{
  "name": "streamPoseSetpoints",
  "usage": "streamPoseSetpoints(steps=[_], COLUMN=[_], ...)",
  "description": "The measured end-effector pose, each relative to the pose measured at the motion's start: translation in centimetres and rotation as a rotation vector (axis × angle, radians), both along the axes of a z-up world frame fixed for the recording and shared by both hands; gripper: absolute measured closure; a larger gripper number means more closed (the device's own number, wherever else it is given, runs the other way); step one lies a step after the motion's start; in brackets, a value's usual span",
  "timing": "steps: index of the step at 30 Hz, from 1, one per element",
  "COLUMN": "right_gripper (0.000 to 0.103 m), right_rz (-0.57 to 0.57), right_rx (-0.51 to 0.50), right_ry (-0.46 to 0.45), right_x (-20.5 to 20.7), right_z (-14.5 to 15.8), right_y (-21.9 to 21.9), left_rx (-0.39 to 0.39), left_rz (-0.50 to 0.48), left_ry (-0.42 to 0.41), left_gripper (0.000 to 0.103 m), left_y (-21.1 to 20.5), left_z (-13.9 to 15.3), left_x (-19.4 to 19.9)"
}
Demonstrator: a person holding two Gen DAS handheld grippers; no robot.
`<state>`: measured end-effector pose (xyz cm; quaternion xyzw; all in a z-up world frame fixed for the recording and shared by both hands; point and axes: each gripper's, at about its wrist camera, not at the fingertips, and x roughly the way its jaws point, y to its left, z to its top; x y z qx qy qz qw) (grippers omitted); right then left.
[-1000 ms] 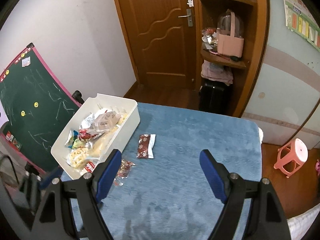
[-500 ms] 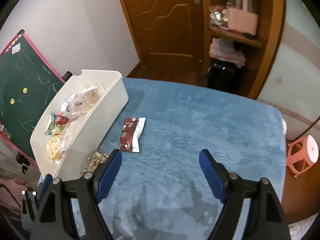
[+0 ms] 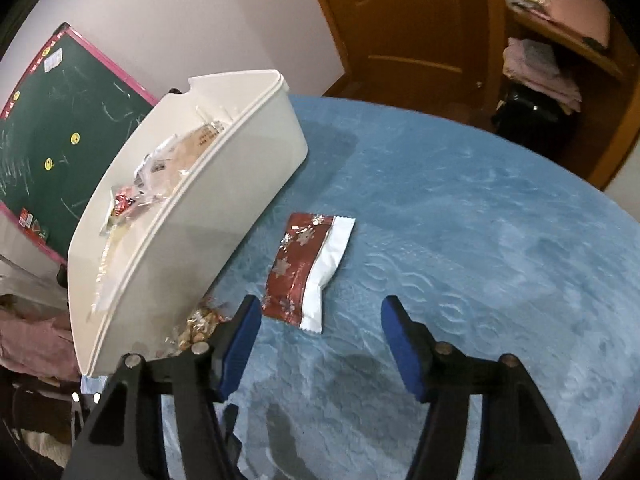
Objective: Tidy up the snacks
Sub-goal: 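Grasp the red-and-white wrapped pack with the right tool while the left tool grasps the small nut bag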
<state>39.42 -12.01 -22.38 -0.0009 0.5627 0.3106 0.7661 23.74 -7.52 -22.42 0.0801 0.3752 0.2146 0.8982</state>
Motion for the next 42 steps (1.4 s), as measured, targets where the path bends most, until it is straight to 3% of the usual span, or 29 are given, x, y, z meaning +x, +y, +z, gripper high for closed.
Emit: streamPoseSetpoints(steps=[7, 14, 18, 22, 23, 32, 42], right_gripper=[0.047, 0.048, 0.054, 0.074, 0.075, 0.079, 0.08], right_rz=[0.03, 0.092, 0.121, 0.165, 0.166, 0.064, -0.095], right_rx=[0.024, 0.013, -0.004, -0.038, -0.031, 0.036, 0.125], right_ry=[0.088, 0.053, 0.034, 0.012, 0.021, 0.052, 0.068], right_x=[1.6, 1.9, 1.9, 1.5, 1.5, 1.3, 0.6], right_z=[-2.2, -2.3, -2.4, -2.4, -2.4, -2.6, -1.6], right_y=[0.9, 2.6, 3.3, 3.6, 3.5, 0.8, -3.3], left_rx=[-0.095, -0.097, -0.057, -0.049, -0.051, -0.111, -0.093], left_rz=[0.028, 0.036, 0.055, 0.061, 0.06, 0.062, 0.082], left_ry=[0.046, 0.025, 0.012, 0.035, 0.039, 0.077, 0.128], left_gripper=[0.024, 0.024, 0.024, 0.025, 0.025, 0.025, 0.025], left_y=[1.4, 1.8, 2.2, 2.4, 2.4, 3.8, 3.5], left_z=[-1.2, -0.9, -0.5, -0.8, -0.7, -1.4, -1.9], left_x=[1.5, 1.8, 2.4, 3.1, 3.3, 4.7, 5.3])
